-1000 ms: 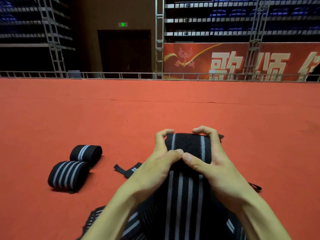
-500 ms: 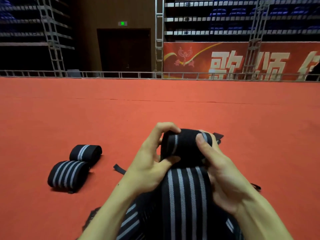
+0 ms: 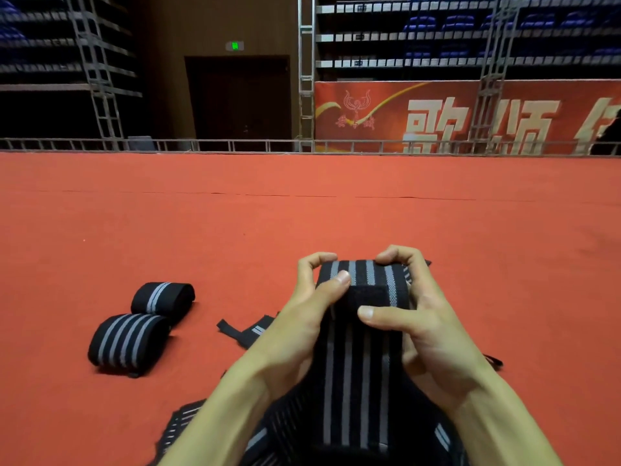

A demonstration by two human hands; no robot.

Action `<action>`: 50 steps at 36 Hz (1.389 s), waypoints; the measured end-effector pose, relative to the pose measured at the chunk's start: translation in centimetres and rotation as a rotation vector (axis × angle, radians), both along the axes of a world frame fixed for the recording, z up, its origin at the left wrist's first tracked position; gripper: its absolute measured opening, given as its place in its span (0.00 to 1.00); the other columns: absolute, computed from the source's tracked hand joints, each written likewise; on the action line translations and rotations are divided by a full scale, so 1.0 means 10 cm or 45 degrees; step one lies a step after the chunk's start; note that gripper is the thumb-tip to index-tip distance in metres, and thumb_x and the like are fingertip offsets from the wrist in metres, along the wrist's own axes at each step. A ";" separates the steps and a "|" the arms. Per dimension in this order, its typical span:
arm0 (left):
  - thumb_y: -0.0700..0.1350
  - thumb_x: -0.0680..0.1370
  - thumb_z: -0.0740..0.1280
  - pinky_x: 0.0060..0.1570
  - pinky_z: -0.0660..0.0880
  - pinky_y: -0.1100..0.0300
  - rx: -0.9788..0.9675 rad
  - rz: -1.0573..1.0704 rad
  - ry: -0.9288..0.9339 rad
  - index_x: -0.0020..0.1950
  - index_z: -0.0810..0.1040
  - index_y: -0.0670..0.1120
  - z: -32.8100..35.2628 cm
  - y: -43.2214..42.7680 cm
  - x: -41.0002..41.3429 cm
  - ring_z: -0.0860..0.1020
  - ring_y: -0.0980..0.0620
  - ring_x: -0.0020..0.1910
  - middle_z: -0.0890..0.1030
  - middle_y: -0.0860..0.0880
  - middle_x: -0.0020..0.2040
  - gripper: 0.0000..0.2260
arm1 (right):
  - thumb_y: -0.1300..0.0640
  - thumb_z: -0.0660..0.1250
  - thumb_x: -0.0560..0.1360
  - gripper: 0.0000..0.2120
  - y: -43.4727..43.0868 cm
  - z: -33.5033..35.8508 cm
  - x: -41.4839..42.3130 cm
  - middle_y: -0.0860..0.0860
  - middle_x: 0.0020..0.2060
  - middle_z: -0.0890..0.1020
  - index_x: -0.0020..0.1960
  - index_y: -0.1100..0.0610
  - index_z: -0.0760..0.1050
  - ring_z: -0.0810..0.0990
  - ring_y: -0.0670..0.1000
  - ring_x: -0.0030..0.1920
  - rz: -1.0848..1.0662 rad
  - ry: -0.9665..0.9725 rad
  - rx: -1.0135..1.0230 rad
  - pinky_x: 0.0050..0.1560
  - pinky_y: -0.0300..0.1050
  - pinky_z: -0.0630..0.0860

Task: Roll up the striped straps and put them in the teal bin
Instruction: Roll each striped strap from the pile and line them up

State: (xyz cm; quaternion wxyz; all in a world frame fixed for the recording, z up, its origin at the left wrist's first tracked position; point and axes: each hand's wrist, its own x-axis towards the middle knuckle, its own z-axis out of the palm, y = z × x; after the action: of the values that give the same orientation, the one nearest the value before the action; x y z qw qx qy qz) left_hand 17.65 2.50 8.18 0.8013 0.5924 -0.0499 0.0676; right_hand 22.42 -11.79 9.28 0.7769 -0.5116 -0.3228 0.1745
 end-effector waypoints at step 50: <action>0.45 0.69 0.74 0.45 0.79 0.57 0.079 0.011 0.146 0.64 0.78 0.56 -0.04 0.31 -0.01 0.82 0.46 0.47 0.82 0.41 0.48 0.23 | 0.64 0.77 0.60 0.26 0.00 -0.27 0.18 0.47 0.45 0.84 0.54 0.48 0.76 0.84 0.54 0.43 -0.241 -0.157 -0.155 0.44 0.53 0.81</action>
State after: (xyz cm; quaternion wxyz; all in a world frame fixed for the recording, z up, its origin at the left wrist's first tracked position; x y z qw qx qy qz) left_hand 17.60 5.57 7.74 0.7838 0.6199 -0.0034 0.0354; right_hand 24.24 -11.82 6.54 0.7360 -0.5959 -0.3089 0.0879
